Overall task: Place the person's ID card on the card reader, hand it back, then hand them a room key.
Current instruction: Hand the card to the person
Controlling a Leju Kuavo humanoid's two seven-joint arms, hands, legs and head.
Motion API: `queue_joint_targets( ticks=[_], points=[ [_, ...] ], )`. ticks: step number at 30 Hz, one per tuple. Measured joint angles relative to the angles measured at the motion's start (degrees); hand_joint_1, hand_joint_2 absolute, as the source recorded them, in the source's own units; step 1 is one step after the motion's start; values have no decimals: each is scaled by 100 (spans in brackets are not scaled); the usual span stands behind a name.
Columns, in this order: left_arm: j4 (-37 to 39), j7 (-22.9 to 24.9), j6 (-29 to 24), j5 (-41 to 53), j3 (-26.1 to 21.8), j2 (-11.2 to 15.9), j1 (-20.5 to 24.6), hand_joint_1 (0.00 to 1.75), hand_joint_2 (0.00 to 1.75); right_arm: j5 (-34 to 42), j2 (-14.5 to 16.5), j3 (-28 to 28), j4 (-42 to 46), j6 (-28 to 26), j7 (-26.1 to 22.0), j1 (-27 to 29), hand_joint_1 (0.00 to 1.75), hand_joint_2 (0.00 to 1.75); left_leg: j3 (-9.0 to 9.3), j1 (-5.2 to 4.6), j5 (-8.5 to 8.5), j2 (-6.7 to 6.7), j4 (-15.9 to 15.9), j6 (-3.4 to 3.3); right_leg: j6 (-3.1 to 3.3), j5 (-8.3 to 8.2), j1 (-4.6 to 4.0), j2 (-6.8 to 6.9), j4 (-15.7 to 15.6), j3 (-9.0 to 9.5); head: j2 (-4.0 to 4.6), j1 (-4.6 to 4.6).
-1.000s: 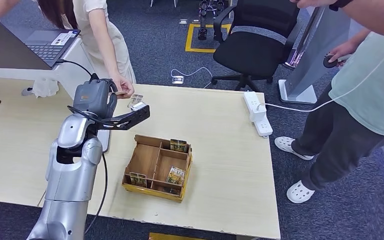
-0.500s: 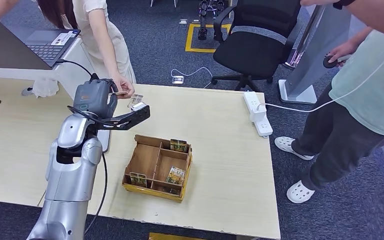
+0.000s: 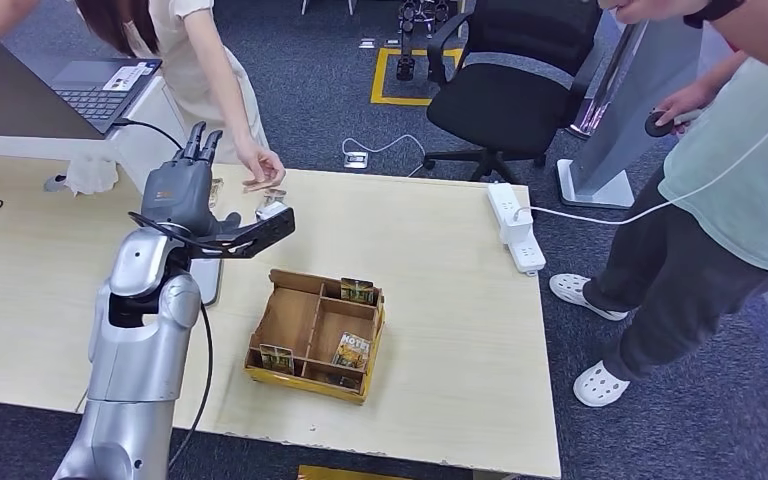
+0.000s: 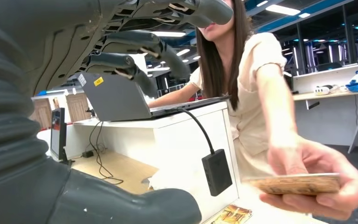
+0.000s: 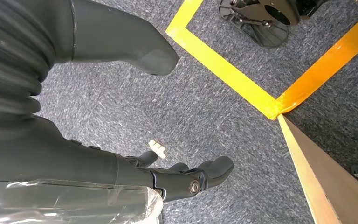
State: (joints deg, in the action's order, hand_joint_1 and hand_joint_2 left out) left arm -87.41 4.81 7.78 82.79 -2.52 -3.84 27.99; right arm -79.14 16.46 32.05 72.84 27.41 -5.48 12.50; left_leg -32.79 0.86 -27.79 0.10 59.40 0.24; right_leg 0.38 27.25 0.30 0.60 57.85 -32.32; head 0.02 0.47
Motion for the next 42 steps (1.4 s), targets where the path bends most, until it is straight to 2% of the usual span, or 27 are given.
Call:
queue_joint_targets(
  ticks=[13, 42],
  points=[
    [-2, 0, -6, 0, -179, 55, 0, 0, 175, 0, -3, -1, -43, -25, -27, -5, 0, 175, -1, 0, 0, 3, 0, 0, 0, 0, 0, 3, 0, 0, 0, 1],
    [-4, 0, -6, 0, -185, 79, 0, 0, 175, 0, -4, -1, -45, -27, -28, -6, 0, 175, -1, 0, 0, 3, 0, 0, -1, -1, 0, 3, 0, 0, 0, 1]
  ],
)
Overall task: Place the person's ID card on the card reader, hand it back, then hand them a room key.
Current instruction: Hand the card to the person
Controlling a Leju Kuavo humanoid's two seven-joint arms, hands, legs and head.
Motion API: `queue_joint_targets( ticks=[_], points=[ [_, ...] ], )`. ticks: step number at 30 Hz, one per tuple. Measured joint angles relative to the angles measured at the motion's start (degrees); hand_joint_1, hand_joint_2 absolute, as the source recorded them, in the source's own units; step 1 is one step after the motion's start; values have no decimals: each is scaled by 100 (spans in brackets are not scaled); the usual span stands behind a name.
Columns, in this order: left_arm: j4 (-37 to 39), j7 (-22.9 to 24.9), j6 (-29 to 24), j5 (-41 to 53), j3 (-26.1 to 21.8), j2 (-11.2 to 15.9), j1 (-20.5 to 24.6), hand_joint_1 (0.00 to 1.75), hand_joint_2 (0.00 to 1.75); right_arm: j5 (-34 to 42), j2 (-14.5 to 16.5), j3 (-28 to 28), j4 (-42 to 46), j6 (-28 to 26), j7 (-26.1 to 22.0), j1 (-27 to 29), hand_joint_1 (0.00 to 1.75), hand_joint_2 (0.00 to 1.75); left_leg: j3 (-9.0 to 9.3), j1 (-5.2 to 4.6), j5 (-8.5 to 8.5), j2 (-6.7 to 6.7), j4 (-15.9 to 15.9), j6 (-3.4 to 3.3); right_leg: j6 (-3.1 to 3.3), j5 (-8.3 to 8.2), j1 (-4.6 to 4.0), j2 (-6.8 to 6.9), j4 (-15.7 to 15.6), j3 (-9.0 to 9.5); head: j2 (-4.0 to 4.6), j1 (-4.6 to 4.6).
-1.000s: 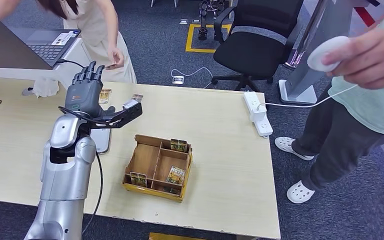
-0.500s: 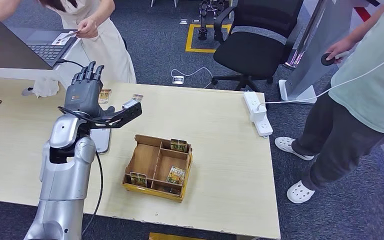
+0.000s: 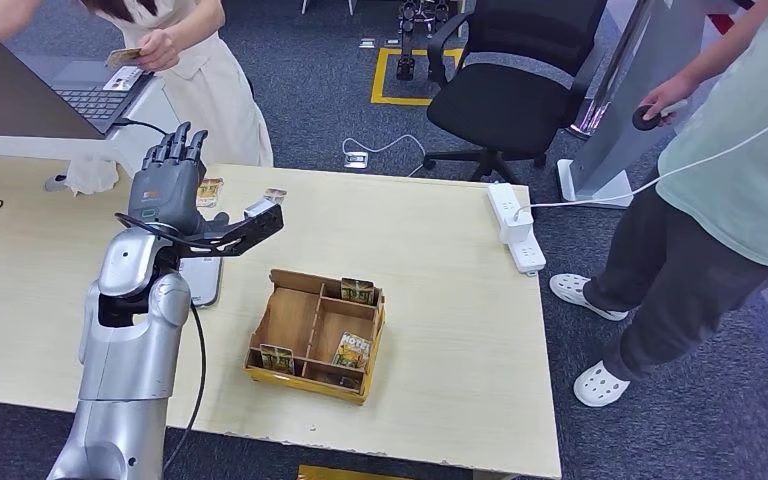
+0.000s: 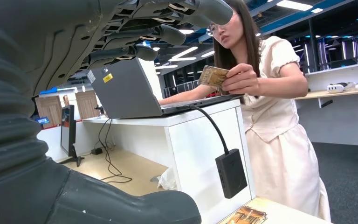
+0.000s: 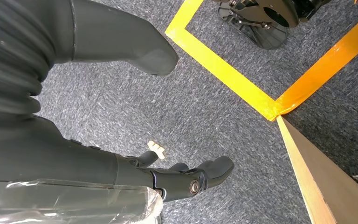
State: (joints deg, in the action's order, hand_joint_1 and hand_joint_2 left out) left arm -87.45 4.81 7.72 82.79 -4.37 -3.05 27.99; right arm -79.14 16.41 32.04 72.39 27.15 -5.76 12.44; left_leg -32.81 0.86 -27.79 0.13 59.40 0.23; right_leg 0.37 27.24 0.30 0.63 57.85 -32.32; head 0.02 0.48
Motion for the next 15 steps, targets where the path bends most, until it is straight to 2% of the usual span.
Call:
queue_joint_targets(
  ticks=[3, 4, 6, 8, 10, 12, 13, 15],
  points=[
    [0, 26, 16, 19, -3, 7, -7, 0, 175, 19, 0, -1, -1, -13, 18, -1, 0, 175, -9, 0, 0, 3, -1, 0, 0, 0, 0, 2, 1, 4, 0, 0],
    [-38, 157, 86, 74, -28, 48, -82, 0, 175, 93, -1, -1, 2, -55, 80, 4, 0, 175, -20, -3, -3, 4, -6, 1, -1, 2, 1, 3, 3, 12, 0, -11],
    [-360, 719, 185, 146, -274, 300, -566, 0, 175, 448, -4, 2, 91, -169, 300, 66, 0, 175, -5, -19, -29, -49, -26, 13, 5, 13, 15, -51, 7, 27, 1, -52],
    [-706, 1091, 166, 228, -1034, 598, -1194, 0, 175, 855, 11, 20, 298, -207, 493, 216, 0, 175, 46, -27, -53, -127, -37, 23, 12, 23, 25, -131, 9, 20, 1, -26],
    [-851, 677, 140, 333, -2186, 674, -1536, 0, 175, 1036, 41, 39, 484, -159, 569, 350, 0, 175, 57, -15, -52, -144, -32, 24, 14, 25, 16, -150, 11, -8, 0, 30],
    [-1008, 154, 165, 358, -3195, 639, -1713, 0, 175, 1074, 56, 44, 591, -136, 608, 396, 0, 175, 49, -9, -49, -128, -29, 26, 17, 29, 9, -136, 10, -25, 0, 35],
    [-1081, 73, 184, 361, -3524, 623, -1778, 0, 175, 1077, 58, 43, 630, -139, 623, 399, 0, 175, 45, -9, -48, -118, -30, 26, 20, 31, 9, -126, 10, -25, 0, 37],
    [-1222, 171, 230, 363, -3888, 591, -1900, 0, 175, 1078, 61, 42, 694, -148, 648, 396, 0, 175, 36, -8, -48, -100, -30, 25, 23, 34, 8, -105, 10, -21, 0, 36]
  ],
)
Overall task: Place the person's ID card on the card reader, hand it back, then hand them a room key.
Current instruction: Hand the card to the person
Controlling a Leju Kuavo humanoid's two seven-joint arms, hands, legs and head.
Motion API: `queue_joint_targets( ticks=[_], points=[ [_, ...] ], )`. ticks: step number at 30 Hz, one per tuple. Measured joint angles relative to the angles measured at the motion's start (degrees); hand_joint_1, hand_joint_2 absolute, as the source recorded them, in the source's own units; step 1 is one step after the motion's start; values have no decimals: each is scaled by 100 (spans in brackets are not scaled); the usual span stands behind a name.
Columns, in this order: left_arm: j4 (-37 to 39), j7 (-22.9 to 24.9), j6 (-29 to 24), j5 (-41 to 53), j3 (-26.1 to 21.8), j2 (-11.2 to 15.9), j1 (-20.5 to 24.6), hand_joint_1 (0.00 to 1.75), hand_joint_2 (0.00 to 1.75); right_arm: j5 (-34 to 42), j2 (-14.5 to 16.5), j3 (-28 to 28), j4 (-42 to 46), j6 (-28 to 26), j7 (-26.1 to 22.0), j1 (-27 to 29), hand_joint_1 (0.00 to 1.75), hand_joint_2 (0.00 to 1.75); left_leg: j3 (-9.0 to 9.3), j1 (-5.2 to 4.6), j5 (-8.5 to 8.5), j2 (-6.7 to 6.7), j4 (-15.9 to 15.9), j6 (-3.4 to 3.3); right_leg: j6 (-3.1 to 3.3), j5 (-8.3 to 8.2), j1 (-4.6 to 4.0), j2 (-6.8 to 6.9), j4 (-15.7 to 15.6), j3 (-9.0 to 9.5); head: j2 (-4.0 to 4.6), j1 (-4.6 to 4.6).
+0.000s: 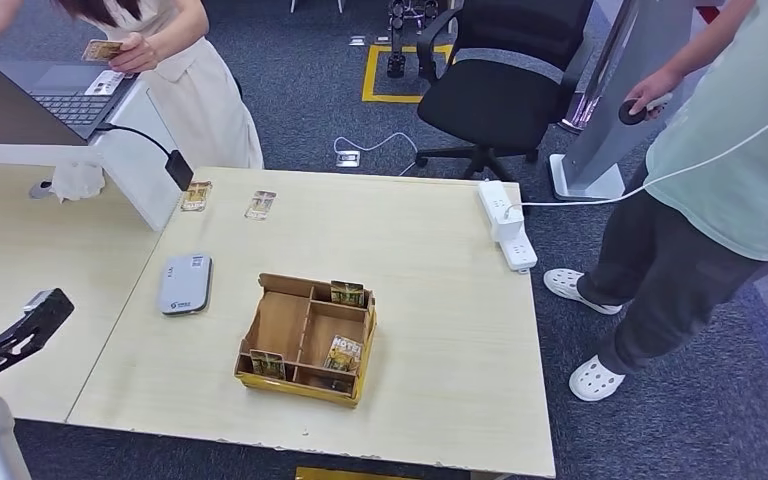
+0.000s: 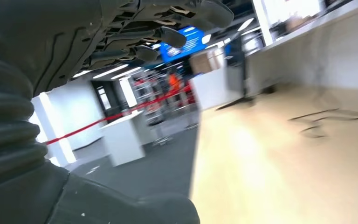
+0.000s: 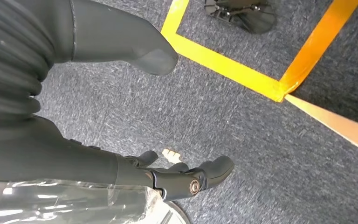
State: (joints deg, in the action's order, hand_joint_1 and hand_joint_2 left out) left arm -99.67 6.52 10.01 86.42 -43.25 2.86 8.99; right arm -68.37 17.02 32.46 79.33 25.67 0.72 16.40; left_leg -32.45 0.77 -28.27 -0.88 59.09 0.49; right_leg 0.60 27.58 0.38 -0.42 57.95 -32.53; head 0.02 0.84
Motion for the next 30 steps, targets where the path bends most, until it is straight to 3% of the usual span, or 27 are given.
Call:
queue_joint_targets(
  ticks=[5, 13, 24, 30],
  points=[
    [-355, 138, 122, 0, -401, -75, -193, 0, 175, 5, 1, -1, 89, -5, 25, 1, 0, 175, -11, -6, 4, 14, 2, -6, -8, -7, 1, 20, -2, 3, 0, -5],
    [-727, -48, 264, 1, -1025, -224, -444, 0, 175, -233, 1, 45, 94, 92, -73, -43, 0, 175, -14, -7, 10, 23, 6, -16, -17, -15, 3, 30, -5, 10, 0, -5],
    [-814, -36, 359, 1, -1475, -363, -693, 0, 175, -193, 1, 90, 79, 84, -64, -43, 0, 175, -16, -6, 14, 44, 6, -16, -17, -15, 4, 48, -5, 13, 0, -5],
    [-850, -124, 460, 2, -1895, -687, -1015, 0, 175, 53, 1, 134, 89, 65, 121, -23, 0, 175, -16, -8, 14, 44, 6, -16, -18, -14, 4, 48, -10, 10, 0, -7]
  ],
)
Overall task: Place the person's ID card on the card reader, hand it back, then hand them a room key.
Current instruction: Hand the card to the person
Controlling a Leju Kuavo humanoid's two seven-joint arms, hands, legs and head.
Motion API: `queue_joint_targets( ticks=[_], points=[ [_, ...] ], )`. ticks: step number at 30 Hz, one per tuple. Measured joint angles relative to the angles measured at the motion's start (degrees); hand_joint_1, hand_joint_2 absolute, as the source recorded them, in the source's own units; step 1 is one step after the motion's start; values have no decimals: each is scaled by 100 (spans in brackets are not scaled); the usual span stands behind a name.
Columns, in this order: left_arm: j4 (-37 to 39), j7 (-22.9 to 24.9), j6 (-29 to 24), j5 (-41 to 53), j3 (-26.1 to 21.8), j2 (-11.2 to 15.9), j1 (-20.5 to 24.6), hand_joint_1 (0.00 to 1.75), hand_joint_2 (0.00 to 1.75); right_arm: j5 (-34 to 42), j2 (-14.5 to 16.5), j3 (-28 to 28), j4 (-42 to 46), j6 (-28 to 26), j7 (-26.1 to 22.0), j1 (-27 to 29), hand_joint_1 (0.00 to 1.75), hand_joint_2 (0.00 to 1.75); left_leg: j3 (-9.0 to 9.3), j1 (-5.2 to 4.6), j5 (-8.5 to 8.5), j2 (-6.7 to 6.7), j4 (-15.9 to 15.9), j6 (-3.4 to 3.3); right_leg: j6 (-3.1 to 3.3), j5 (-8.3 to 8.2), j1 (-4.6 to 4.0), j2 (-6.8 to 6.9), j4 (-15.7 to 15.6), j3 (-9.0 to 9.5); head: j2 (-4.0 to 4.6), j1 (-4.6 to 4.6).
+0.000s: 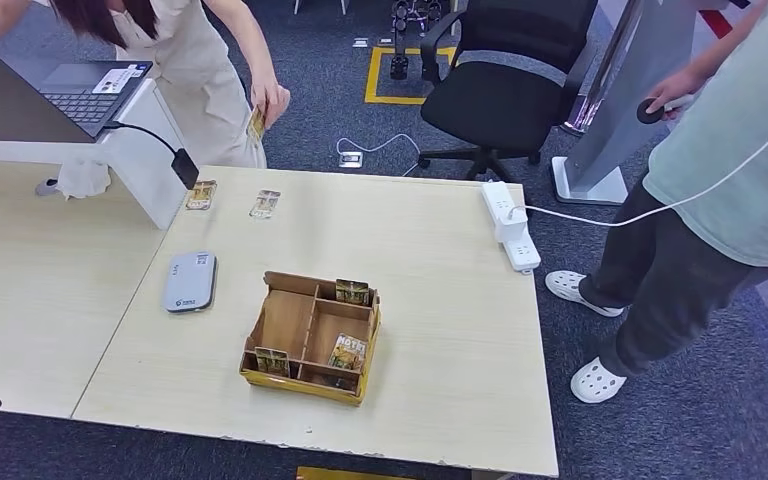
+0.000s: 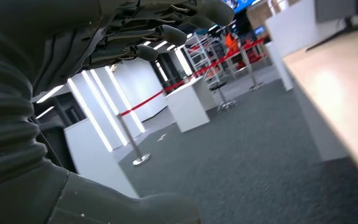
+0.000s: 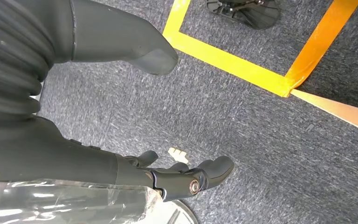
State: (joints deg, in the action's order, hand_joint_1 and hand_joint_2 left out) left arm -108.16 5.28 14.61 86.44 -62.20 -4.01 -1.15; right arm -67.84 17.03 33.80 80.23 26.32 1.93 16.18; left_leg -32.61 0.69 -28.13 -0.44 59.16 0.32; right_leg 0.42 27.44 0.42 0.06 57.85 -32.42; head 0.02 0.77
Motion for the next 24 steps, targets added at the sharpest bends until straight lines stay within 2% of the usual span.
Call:
queue_joint_targets(
  ticks=[4, 8, 16, 24],
  points=[
    [-7, -1, 24, 1, -150, -133, -100, 0, 175, 42, 0, 5, 11, 0, 27, 1, 0, 175, -2, 0, 1, 7, 0, -2, -2, 1, 0, 4, -2, 2, 0, -3],
    [-11, 194, 225, 1, -194, -257, -249, 0, 175, 124, 0, 5, 39, -12, 119, 11, 0, 175, -1, 0, 1, 6, 0, -2, -2, 0, 2, 3, -2, 3, 0, -2],
    [164, 1067, 402, 1, -33, -929, -948, 0, 175, 283, 0, 6, 180, -76, 311, 92, 0, 175, 1, -5, -3, 5, 4, -9, -5, 2, 7, 1, -6, -1, 0, -2],
    [313, 1129, 541, 1, 126, -1316, -1104, 0, 175, 377, 0, 8, 273, -86, 426, 161, 0, 175, 2, -5, -2, 5, 6, -9, -11, 0, 8, 1, -6, 2, 0, -2]
  ],
)
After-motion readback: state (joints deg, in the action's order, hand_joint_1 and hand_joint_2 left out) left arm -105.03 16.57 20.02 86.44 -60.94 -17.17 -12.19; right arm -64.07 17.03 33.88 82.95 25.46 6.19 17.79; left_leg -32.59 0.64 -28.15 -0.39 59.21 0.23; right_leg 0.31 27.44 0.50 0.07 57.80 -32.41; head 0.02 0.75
